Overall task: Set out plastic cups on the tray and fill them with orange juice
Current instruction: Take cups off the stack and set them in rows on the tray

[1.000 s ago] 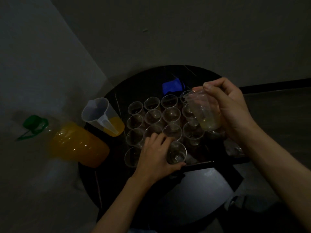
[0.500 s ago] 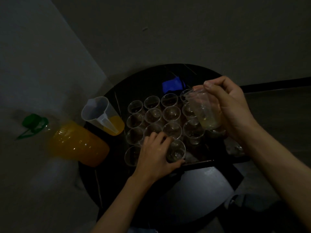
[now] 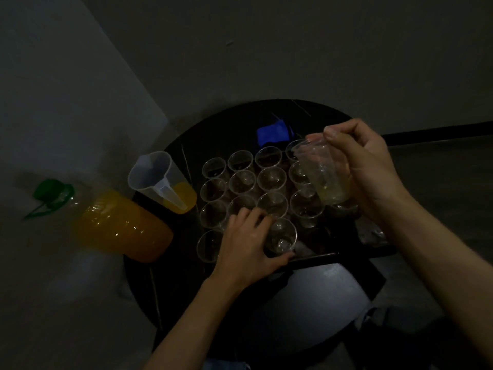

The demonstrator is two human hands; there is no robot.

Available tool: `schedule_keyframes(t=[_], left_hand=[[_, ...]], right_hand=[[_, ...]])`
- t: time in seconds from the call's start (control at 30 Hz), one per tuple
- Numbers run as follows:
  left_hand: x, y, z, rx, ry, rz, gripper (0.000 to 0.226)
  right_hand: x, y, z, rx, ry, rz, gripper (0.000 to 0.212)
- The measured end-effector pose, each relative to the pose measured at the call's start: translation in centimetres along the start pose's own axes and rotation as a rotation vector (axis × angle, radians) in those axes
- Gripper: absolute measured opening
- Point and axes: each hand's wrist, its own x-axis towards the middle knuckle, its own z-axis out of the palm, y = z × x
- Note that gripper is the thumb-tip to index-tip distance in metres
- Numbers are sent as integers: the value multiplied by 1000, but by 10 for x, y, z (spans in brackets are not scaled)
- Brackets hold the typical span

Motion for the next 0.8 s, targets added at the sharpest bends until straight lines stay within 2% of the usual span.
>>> schedule_keyframes(t=[0.37,0.5,0.7,0.8], left_hand=[[1,1,3,-26,13,-10,69],[2,0,2,-115,-15,-38,67],[4,1,-2,-147,-17,-41,79],[2,2,-2,-197,7,-59,78]], right_hand=[[0,2,0,0,-7,-10,39],[0,1,1,-6,1,-11,42],[1,2,-1,-15,-6,-30,34],[2,2,-1,-17,7,-34,38]])
